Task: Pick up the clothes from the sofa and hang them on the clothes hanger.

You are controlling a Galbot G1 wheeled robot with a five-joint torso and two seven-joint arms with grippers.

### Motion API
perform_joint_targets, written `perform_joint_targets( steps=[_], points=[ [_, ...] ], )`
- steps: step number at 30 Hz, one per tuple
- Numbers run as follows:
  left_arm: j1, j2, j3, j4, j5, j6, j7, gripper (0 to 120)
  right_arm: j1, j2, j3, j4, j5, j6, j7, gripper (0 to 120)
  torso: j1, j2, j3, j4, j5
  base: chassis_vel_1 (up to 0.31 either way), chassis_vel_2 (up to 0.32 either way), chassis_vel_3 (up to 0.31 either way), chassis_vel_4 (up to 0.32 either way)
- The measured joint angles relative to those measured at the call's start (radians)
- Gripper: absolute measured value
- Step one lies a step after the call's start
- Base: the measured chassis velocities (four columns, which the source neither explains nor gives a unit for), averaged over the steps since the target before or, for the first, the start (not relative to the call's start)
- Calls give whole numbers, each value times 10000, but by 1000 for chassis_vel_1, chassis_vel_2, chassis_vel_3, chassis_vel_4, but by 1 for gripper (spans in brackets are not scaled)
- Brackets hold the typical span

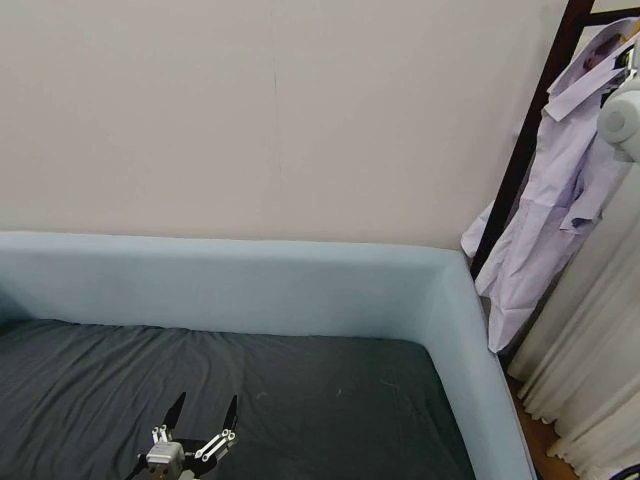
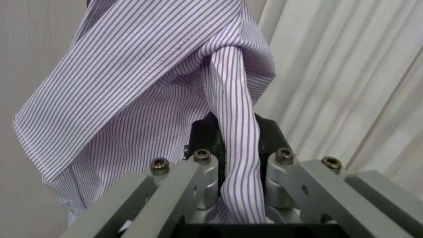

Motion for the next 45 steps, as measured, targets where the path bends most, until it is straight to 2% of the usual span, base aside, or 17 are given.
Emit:
perform_joint_targets(
  steps=[16,21,23,24,28,30,34,35,36,38,40,41,43,45],
  points=[
    [0,0,0,0,0,0,0,100,380,1016,-355,-1535,1654,15,999,7,0,0,0,-2,1,0,0,0,0],
    [0,0,0,0,0,0,0,100,417,1196,-490,-1791,1334,26,587,7,0,0,0,1,1,0,0,0,0],
    [0,0,0,0,0,0,0,100,407,1186,-506,-1781,1171,29,468,8,0,0,-1,0,0,0,0,0,0],
    [0,0,0,0,0,0,0,100,361,1135,-518,-1709,861,35,266,14,0,-1,0,1,-1,0,0,0,0],
    [0,0,0,0,0,0,0,100,-27,505,-470,-614,246,210,-469,32,0,0,0,1,0,0,0,0,0],
    [0,0,0,0,-1,0,0,100,-120,369,-440,-370,178,259,-596,34,0,0,-1,-1,1,0,0,0,0],
    [-1,0,0,0,0,0,1,100,-775,-500,-7,1243,164,470,-1039,53,0,0,-1,0,2,0,0,0,0],
    [-1,0,0,0,0,0,1,100,-775,-500,-7,1243,164,470,-1039,53,0,0,-1,0,2,0,0,0,0],
    [0,0,0,1,0,1,-3,100,-1003,-767,177,1770,178,601,-1226,58,0,0,-1,-1,3,0,0,0,0],
    [0,0,0,0,-1,1,0,100,-1651,-1382,872,2828,221,1113,-1853,67,0,0,-1,5,0,0,0,0,0],
    [0,0,0,0,-1,1,-4,100,-2665,-2083,1864,3851,-31,2130,-2853,75,0,0,-1,2,0,0,0,0,0],
    [0,0,0,0,-1,1,-4,100,-2665,-2083,1864,3851,-31,2130,-2853,75,0,0,-1,2,0,0,0,0,0],
    [0,0,0,1,-2,1,-3,100,-4543,-2944,3556,5052,-352,3165,-3916,84,-1,2,-4,-8,1,0,0,0,0],
    [0,1,0,1,-1,2,-1,100,-5941,-3552,4364,5989,-243,3904,-4440,93,-3,2,-3,-12,12,0,0,0,0]
  ],
)
